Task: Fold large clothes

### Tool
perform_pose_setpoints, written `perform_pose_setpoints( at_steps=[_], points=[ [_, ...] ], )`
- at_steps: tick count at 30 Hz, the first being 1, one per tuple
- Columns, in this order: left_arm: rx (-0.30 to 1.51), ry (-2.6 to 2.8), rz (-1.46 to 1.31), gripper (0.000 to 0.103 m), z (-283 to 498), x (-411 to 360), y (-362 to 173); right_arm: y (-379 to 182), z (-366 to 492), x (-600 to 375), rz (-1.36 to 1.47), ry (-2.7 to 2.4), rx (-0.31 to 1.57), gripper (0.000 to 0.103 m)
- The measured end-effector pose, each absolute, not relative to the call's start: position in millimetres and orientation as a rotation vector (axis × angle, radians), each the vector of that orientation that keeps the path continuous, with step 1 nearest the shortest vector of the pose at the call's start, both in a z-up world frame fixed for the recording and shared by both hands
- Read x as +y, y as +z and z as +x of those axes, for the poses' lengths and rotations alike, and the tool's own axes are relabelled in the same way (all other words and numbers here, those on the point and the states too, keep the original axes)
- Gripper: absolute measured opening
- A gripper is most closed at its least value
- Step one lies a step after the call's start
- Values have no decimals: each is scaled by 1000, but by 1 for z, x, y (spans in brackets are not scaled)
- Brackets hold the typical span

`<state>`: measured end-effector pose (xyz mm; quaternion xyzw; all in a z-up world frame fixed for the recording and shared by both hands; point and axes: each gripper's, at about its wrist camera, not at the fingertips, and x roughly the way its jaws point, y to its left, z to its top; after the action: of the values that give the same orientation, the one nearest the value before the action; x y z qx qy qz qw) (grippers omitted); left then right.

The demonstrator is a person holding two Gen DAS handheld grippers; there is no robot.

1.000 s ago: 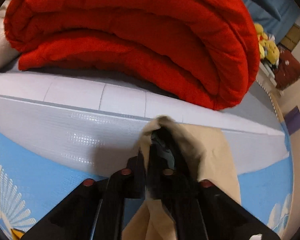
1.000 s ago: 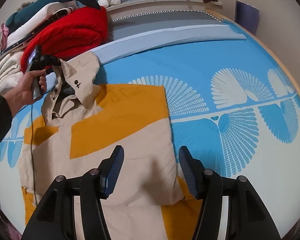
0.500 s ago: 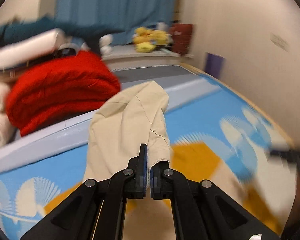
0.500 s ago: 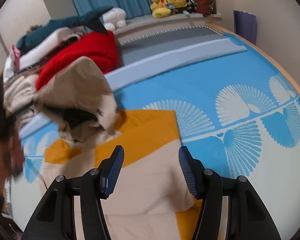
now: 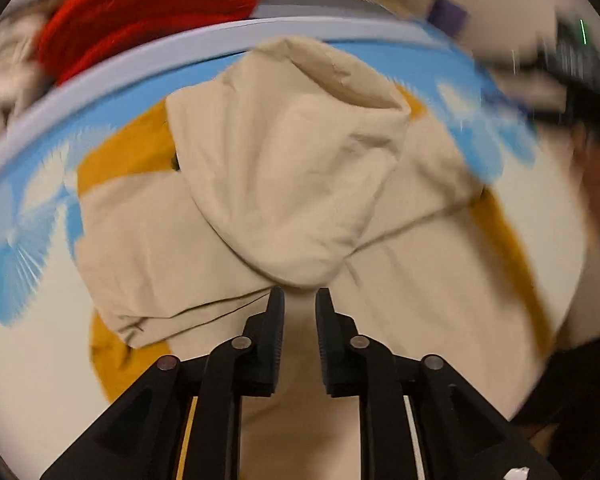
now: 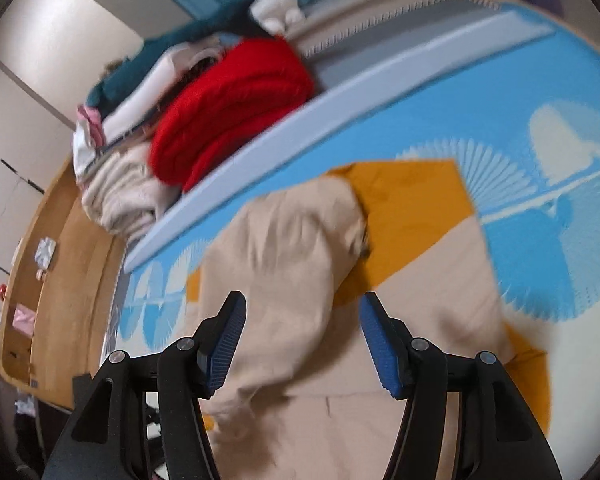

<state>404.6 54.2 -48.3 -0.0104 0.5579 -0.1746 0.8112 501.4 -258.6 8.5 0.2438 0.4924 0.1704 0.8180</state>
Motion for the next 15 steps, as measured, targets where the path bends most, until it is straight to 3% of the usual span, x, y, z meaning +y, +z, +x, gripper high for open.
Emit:
perform_pose_setpoints(
  at_steps=[2, 4, 13, 14, 15],
  points=[
    [1145, -382, -71, 20, 418, 60, -36, -12, 505, -247, 512, 347, 1112, 60],
    [1120, -371, -118, 33, 423, 65, -33, -29, 509, -240, 518, 340, 1158, 60],
    [1278, -121, -590, 35, 458, 111, -109, -82, 530, -215, 625, 354, 1260, 60],
    [1303, -122, -637, 34, 458, 112, -118, -83, 531, -212, 628, 356, 1258, 58],
    [1316, -125, -675, 32, 458, 113, -123, -86, 532, -208, 625, 356, 1252, 48]
  ],
)
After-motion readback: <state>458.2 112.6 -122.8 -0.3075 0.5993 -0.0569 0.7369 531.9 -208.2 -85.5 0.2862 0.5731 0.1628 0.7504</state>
